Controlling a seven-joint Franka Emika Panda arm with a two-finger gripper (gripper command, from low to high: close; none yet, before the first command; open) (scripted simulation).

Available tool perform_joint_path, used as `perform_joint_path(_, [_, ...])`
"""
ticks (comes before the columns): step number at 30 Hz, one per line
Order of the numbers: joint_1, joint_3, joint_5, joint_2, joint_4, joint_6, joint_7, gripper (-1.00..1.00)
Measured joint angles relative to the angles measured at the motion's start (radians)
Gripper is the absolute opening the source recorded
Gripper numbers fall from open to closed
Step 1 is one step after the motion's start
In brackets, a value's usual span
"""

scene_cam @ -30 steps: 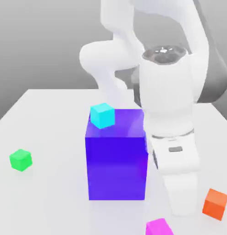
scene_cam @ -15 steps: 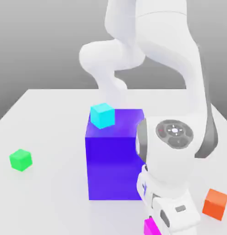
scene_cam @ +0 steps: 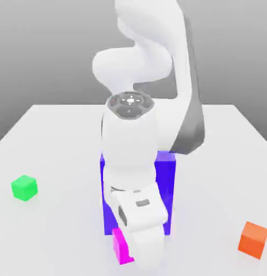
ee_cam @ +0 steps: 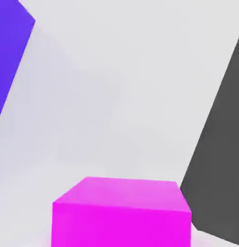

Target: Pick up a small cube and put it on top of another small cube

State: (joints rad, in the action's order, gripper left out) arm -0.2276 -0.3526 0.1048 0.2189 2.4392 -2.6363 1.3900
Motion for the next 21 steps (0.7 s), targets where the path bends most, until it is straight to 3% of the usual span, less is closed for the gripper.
perform_joint_path(21, [0.518, -0.344, -0.244, -0.316, 0.305, -0.030, 0.871, -1.00])
